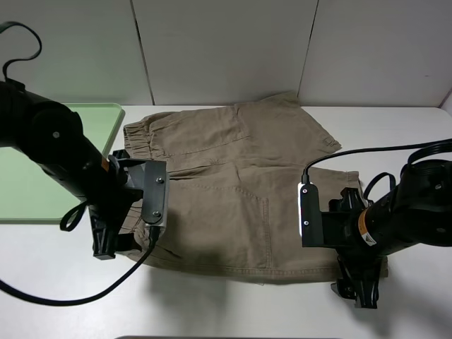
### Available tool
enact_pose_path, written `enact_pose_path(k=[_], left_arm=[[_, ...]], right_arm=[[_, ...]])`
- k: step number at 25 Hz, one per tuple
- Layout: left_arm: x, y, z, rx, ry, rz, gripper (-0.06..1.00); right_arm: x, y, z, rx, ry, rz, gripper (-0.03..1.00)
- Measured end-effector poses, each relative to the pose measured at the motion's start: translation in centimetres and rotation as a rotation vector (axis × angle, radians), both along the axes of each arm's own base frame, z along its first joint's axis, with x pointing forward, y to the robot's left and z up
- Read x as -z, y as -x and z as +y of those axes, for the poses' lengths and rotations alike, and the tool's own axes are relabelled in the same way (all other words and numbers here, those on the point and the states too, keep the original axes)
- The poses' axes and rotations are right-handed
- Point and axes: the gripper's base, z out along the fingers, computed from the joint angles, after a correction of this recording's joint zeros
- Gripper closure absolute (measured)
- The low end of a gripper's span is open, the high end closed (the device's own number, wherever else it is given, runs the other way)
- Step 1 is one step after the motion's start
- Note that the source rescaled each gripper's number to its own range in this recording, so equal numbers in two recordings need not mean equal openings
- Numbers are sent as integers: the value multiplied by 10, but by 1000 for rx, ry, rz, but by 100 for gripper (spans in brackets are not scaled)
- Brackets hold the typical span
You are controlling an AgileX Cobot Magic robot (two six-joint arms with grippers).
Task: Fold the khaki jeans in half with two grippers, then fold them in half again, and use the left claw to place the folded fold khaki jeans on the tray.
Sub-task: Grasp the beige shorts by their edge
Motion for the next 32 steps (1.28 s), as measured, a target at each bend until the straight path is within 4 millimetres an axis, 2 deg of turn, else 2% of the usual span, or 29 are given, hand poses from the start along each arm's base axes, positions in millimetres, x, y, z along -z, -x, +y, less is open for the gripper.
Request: enact_pose_path(k=[4,17,24,32], left_arm=[[7,3,13,-18,-23,13,2],[24,18,27,84,-90,-13,2],[25,15,26,110,-68,-76,7],[45,14,26,110,-92,-22,9]], right_arm=[[0,0,1,-1,-7,-4,-3],[0,0,1,9,-19,-4,-3],[0,-1,2,11,-26,-6,-3],[0,-1,2,16,-27,-6,-3]])
